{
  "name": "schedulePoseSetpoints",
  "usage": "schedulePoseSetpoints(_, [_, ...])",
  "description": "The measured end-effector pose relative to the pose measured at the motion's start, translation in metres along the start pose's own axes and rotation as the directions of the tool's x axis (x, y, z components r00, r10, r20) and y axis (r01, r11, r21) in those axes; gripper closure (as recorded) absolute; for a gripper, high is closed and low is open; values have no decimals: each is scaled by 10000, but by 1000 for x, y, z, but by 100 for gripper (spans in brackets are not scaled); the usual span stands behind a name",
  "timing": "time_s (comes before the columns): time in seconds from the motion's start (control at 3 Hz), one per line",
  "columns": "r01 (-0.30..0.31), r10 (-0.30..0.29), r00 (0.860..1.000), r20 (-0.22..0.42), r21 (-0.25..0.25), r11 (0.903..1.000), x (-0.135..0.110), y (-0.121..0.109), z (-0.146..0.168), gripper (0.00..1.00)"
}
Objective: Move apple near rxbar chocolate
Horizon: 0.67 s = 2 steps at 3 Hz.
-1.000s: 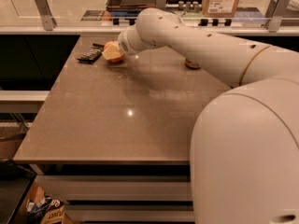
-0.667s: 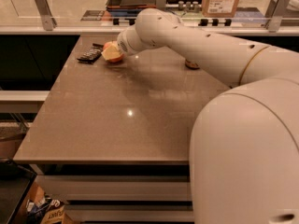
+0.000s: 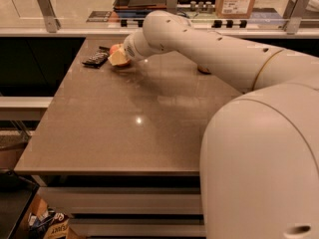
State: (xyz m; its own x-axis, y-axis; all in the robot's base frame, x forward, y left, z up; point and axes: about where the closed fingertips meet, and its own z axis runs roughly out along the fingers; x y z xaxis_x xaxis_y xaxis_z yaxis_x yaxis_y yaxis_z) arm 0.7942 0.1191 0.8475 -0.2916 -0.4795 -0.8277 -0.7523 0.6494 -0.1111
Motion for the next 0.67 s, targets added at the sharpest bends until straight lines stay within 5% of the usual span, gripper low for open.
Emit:
schedulePoseSetpoints(0.33, [5, -5, 10000, -15, -31, 10000, 1, 2, 2, 0])
schedulePoseSetpoints(0.67, [5, -5, 10000, -16, -32, 10000, 1, 2, 2, 0])
